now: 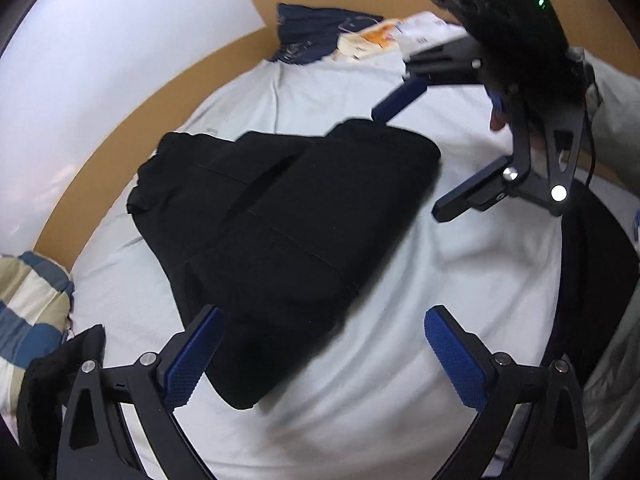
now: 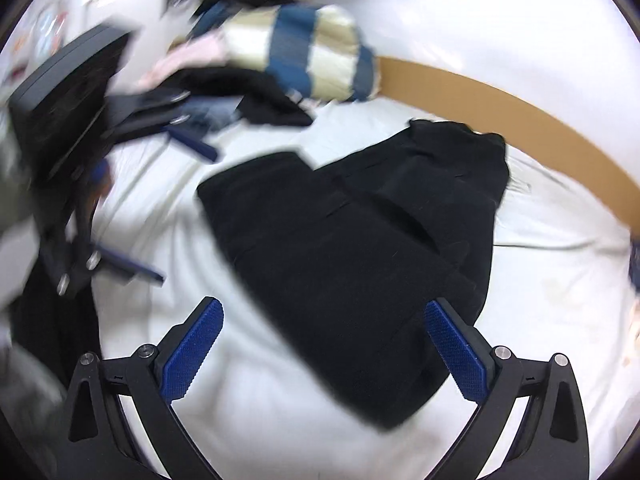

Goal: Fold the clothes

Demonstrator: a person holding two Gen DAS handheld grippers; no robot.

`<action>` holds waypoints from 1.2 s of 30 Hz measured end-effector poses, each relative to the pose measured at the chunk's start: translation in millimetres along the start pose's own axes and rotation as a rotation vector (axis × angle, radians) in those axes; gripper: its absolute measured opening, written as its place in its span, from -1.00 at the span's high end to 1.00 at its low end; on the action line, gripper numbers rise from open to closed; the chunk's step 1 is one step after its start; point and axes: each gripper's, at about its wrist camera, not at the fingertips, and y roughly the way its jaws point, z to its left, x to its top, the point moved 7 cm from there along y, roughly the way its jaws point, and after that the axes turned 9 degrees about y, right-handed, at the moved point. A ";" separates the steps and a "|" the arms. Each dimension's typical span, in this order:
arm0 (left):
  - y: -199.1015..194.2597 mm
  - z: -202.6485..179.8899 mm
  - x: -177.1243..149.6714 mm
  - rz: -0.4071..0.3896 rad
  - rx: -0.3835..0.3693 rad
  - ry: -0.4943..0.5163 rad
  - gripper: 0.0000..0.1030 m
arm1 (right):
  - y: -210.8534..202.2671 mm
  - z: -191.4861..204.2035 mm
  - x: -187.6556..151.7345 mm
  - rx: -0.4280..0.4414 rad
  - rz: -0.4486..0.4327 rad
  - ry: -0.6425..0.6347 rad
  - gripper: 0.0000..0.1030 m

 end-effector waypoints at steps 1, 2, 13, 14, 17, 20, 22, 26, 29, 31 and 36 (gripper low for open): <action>6.8 3.8 -1.2 0.018 0.020 0.010 -0.94 | 3.5 -0.5 -3.2 -0.013 0.015 -0.007 -1.00; 12.4 8.3 -1.9 0.027 0.032 0.004 -0.93 | 7.1 -1.0 -6.3 -0.025 0.030 -0.014 -1.00; 43.1 30.0 -2.0 -0.028 0.147 -0.083 -0.95 | 7.7 -21.4 0.6 -0.088 0.054 -0.009 -1.00; 44.1 29.5 -2.7 -0.036 0.152 -0.076 -0.96 | 11.7 -20.0 -3.0 -0.099 0.072 -0.036 -1.00; 46.7 31.1 -7.5 -0.062 0.135 -0.109 -1.00 | 25.6 -13.9 -25.4 -0.052 0.141 -0.041 -1.00; 49.3 29.2 -10.3 -0.054 0.110 -0.125 -1.00 | 17.5 -18.2 -22.1 -0.051 0.105 -0.009 -1.00; 50.2 29.2 -10.5 -0.055 0.111 -0.123 -1.00 | 11.8 -31.9 -20.6 -0.043 0.097 0.048 -1.00; 52.4 29.1 -12.0 -0.055 0.113 -0.122 -1.00 | 17.3 -69.8 -40.6 -0.039 0.213 0.220 -1.00; 53.4 29.4 -13.5 -0.053 0.102 -0.129 -1.00 | 12.6 -70.7 -47.1 -0.002 0.206 0.238 -1.00; 54.6 31.4 -14.0 -0.052 0.089 -0.139 -1.00 | 15.2 -67.2 -46.3 -0.041 0.218 0.197 -1.00; 54.8 29.5 -14.4 -0.045 0.107 -0.137 -1.00 | 11.5 -68.2 -45.3 -0.055 0.198 0.233 -1.00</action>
